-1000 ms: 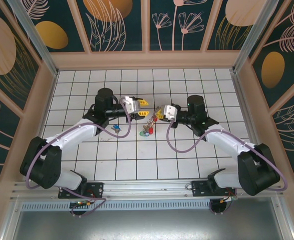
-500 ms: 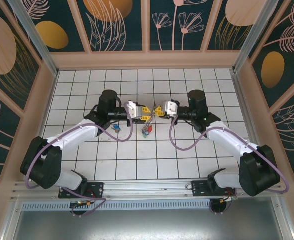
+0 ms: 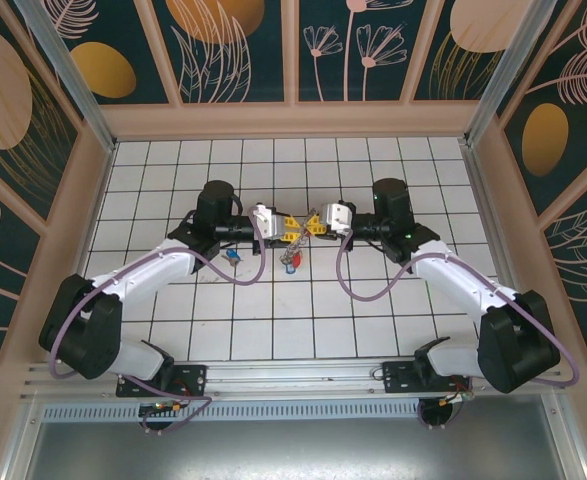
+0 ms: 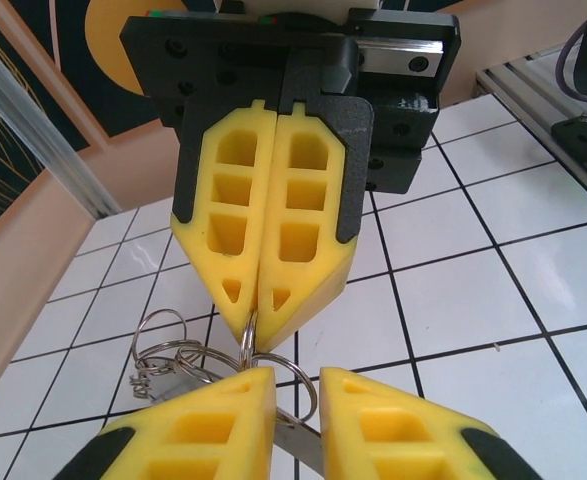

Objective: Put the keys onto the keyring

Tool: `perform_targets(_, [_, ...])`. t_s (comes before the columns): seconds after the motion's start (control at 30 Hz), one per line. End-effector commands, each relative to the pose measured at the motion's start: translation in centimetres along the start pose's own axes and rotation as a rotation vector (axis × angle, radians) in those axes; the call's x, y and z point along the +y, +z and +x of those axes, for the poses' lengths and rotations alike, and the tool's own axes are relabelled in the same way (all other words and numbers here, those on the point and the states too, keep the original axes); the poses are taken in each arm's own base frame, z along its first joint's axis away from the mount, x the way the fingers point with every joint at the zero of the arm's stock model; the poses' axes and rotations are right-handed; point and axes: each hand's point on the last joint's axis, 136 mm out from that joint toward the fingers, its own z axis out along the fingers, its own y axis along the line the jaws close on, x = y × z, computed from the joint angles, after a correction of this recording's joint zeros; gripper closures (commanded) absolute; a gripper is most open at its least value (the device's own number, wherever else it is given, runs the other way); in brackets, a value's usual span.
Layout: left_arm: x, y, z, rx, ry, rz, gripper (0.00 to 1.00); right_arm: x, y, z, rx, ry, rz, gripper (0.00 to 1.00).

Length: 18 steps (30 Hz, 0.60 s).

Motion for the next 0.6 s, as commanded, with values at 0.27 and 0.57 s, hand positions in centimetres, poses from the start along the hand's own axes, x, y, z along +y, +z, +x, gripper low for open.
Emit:
perform_targets(0.27, [-0.7, -3.3, -0.7, 0.051, -0.02, -0.098, 0.69, -1.2, -1.3, -4.8, -0.098, -0.105, 0.068, 1.0])
perform_targets(0.57, [0.6, -2.3, -2.0, -0.119, -0.182, -0.131, 0.61, -1.3, -0.8, -5.2, -0.115, -0.068, 0.114, 1.0])
